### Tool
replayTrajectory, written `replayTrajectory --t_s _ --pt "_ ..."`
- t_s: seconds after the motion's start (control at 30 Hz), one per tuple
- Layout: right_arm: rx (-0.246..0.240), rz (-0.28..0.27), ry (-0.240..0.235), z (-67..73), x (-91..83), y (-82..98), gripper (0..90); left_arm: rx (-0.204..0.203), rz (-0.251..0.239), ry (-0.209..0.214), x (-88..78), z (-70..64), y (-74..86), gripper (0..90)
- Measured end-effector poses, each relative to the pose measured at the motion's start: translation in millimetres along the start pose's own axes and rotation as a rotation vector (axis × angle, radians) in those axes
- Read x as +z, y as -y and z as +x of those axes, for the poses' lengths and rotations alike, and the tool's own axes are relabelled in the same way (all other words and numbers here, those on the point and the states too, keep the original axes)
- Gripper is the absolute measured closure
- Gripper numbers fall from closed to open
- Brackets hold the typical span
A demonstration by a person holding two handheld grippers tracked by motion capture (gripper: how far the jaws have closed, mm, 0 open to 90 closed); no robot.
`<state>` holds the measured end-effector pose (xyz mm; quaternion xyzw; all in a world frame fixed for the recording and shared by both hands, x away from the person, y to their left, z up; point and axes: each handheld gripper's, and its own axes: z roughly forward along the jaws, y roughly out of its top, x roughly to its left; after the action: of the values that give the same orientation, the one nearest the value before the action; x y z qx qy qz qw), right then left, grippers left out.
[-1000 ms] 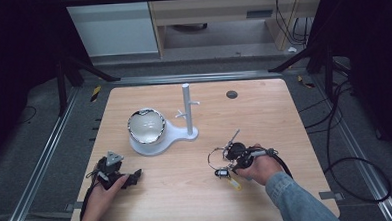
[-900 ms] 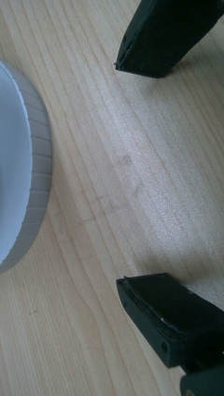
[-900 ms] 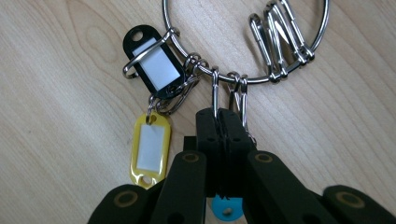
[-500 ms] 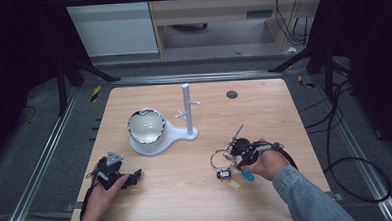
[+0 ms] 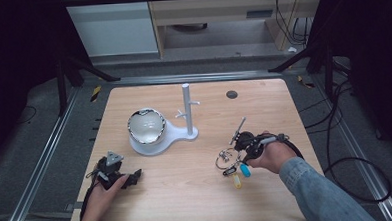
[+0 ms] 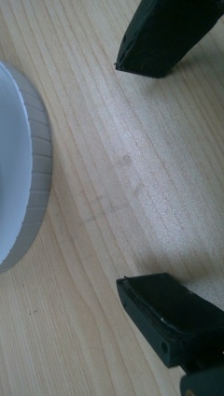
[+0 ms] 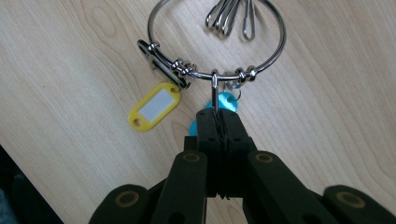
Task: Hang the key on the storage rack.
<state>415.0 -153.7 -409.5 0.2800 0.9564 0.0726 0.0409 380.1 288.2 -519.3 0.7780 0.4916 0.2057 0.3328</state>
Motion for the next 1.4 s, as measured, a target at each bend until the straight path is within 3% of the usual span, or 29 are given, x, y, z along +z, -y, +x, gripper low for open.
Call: replayTrajectory --t_s 0.5,0.9,1.4 --pt "-0.013 -0.027 0.016 -6.3 -29.4 -9.8 88.8 0.002 0.0 0.0 0.0 0.1 0.0 0.0" --pt "-0.043 0.007 0.014 -7.9 -42.3 -14.8 88.8 0.002 0.001 0.0 -0.1 0.2 -0.1 0.0" --pt "-0.048 -0.033 0.035 -15.1 -73.4 -22.4 88.8 0.002 0.001 0.0 0.0 0.2 -0.1 0.0"
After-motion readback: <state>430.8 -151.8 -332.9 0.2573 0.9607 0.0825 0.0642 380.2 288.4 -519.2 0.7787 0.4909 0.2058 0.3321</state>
